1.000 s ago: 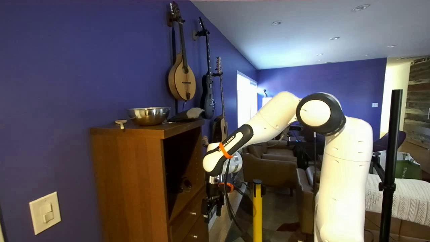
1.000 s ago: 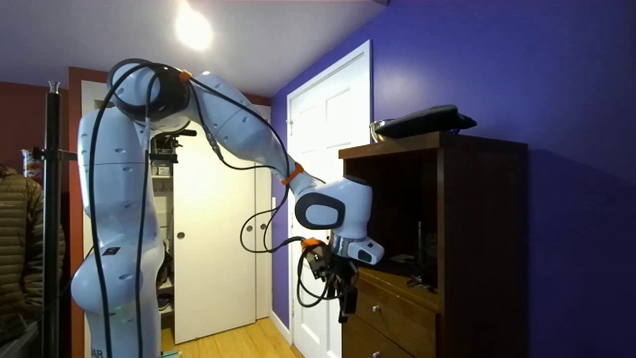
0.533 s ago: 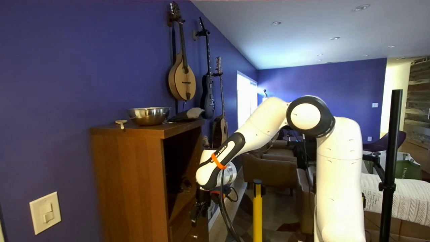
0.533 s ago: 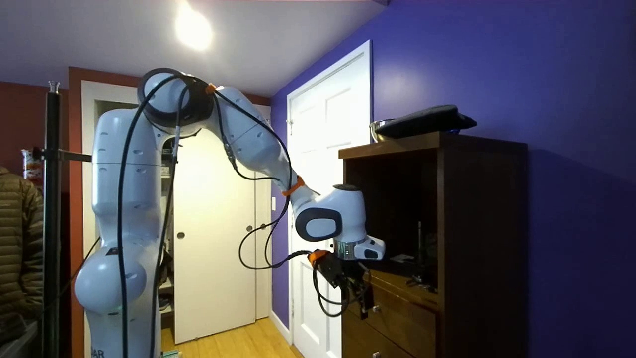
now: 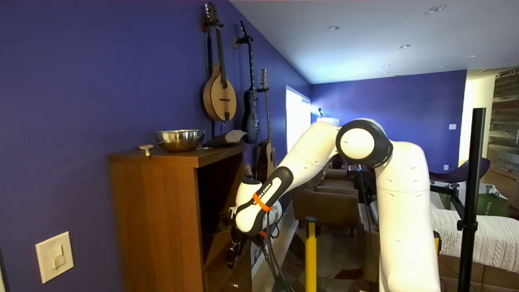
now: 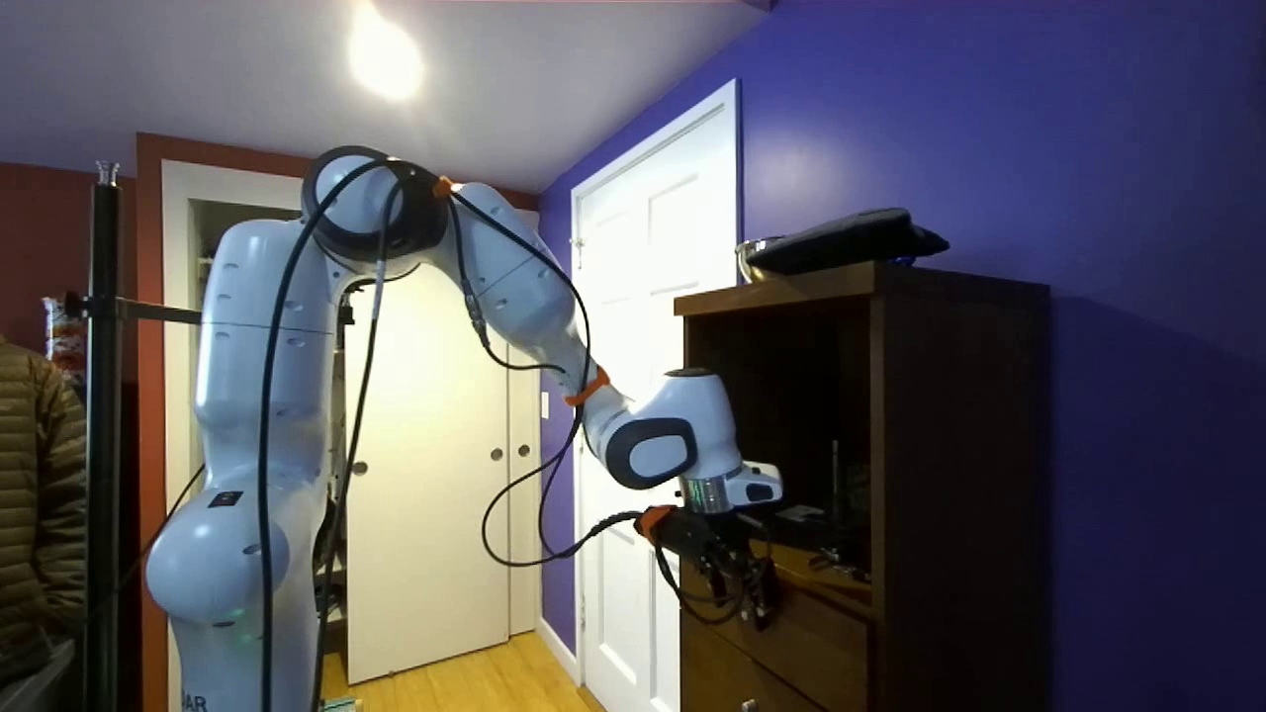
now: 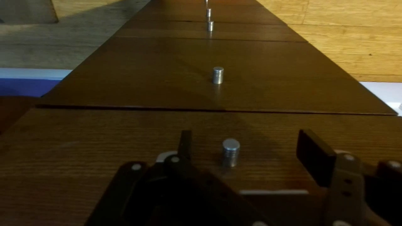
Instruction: Open the top drawer
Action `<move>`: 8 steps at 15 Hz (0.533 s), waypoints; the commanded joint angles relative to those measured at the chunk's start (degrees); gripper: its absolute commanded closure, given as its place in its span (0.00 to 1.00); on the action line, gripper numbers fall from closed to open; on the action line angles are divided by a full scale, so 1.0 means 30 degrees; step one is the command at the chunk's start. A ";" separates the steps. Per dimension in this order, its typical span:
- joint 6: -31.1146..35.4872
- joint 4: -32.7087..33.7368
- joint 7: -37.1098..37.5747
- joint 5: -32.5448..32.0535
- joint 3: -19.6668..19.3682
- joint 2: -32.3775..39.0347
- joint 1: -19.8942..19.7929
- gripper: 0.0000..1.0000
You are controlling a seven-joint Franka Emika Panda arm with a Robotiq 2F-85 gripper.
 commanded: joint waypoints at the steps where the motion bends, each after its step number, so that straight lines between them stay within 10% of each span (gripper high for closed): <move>1: 0.0500 0.0348 0.1108 -0.1949 -0.0026 0.0355 -0.0183 0.47; 8: 0.0443 0.0115 0.2815 -0.3075 -0.0033 0.0216 -0.0216 0.97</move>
